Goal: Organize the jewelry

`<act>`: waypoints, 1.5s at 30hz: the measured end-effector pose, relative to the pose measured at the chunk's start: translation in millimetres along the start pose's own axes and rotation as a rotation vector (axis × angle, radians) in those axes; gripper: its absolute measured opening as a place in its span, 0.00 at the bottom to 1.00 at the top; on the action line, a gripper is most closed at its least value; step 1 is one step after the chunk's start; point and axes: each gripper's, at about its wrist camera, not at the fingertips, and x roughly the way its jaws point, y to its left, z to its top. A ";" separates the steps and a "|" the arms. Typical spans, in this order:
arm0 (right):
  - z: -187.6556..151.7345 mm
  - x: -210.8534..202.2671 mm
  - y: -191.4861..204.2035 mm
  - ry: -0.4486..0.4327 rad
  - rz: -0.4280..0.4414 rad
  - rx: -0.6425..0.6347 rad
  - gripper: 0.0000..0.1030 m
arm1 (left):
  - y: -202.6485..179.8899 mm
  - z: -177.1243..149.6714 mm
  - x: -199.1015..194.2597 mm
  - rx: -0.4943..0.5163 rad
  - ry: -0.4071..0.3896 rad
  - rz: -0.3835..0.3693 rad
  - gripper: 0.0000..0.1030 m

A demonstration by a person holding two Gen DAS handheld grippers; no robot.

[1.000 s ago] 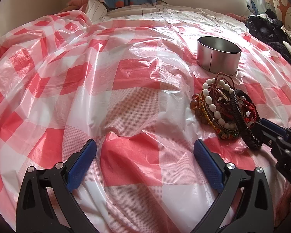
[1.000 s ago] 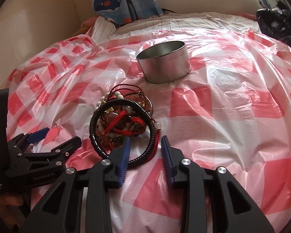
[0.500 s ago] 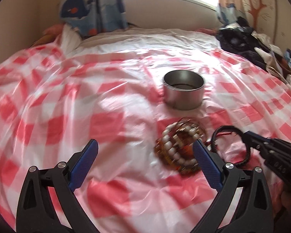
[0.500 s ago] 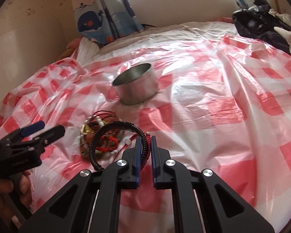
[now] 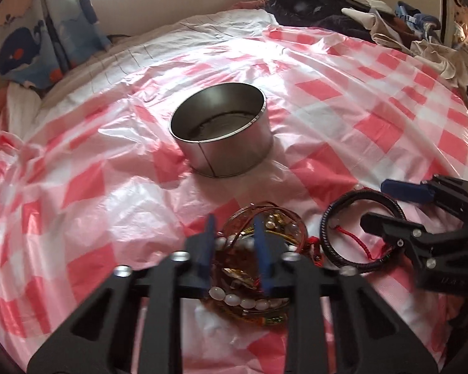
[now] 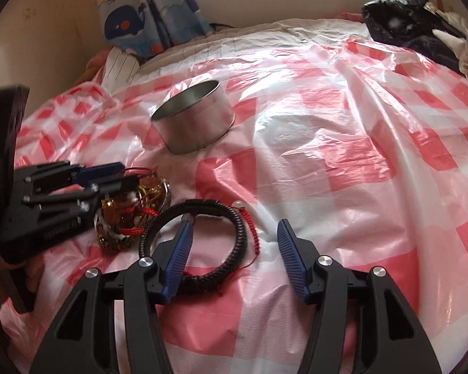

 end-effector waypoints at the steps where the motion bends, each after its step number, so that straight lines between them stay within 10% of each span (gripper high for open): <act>1: -0.7 0.9 0.1 0.005 0.012 -0.002 0.23 | 1.9 1.5 -2.7 -0.005 -0.003 -0.008 0.02; 10: 2.9 -33.0 6.9 -0.168 0.252 0.009 0.04 | 54.2 -7.2 -74.1 -0.305 -0.160 -0.221 0.01; 17: -0.4 -19.1 1.1 -0.039 0.245 0.056 0.09 | 66.5 -26.4 -49.8 -0.360 -0.051 -0.152 0.01; 31: 22.3 -70.8 -11.0 -0.153 0.256 0.020 0.05 | 69.3 -16.0 -64.6 -0.372 -0.106 -0.181 0.01; 33: 27.8 -60.1 -13.3 -0.073 0.210 0.011 0.13 | 68.1 -16.1 -62.6 -0.372 -0.099 -0.183 0.02; 35: 24.8 -48.7 -16.1 -0.025 0.111 -0.007 0.65 | 68.5 -16.1 -61.5 -0.375 -0.097 -0.182 0.02; 45: 7.4 -5.9 5.8 0.111 -0.046 -0.168 0.46 | 68.1 -15.8 -57.3 -0.374 -0.088 -0.178 0.02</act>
